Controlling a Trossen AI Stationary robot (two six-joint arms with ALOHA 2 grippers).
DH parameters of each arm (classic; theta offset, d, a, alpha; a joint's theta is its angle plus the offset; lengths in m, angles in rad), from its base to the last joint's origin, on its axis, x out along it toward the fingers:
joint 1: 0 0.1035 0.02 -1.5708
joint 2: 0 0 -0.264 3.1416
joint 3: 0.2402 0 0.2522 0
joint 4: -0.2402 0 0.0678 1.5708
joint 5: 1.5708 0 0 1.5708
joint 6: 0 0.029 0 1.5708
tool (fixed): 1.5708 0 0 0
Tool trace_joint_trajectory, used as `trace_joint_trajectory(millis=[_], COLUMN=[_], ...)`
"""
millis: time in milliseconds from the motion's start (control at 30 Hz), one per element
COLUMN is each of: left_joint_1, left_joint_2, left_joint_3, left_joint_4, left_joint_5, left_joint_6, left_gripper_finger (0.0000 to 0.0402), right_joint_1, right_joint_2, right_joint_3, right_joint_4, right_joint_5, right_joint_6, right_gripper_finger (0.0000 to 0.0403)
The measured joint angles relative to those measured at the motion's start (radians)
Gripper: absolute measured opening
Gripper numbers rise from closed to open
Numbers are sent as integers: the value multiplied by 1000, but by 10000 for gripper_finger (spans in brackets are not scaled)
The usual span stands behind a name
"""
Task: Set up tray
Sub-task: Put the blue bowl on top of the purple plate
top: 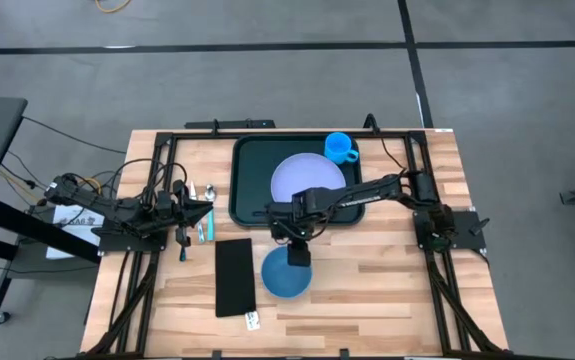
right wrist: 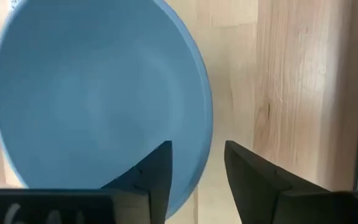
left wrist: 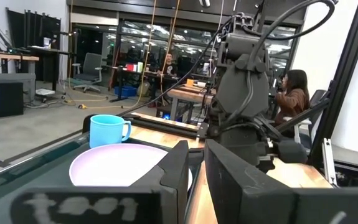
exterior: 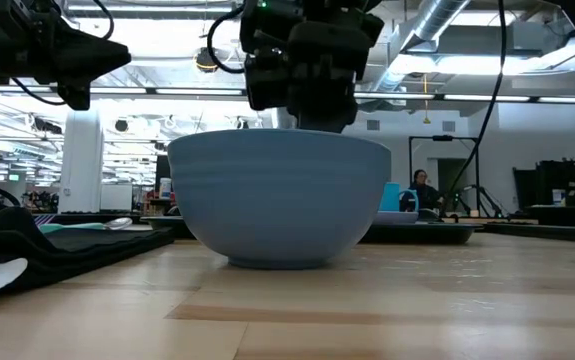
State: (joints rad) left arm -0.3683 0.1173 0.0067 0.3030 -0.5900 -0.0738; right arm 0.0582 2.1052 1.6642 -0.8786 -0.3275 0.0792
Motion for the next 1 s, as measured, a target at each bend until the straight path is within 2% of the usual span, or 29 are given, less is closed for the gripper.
trace_joint_trajectory(millis=[200,467,1000], left_joint_1=[0,0,0], left_joint_2=[0,0,0], left_joint_3=[0,0,0], left_joint_4=[0,0,1], left_joint_5=[0,0,0], left_joint_6=[0,0,-1], left_gripper_finger=[41,41,41], right_joint_1=[0,0,-22], right_joint_2=[0,0,0], right_joint_3=[-1,-1,-1], right_joint_4=[-4,-5,-57], right_joint_5=[5,16,15], right_joint_6=[0,23,21], right_gripper_finger=[93,11,4])
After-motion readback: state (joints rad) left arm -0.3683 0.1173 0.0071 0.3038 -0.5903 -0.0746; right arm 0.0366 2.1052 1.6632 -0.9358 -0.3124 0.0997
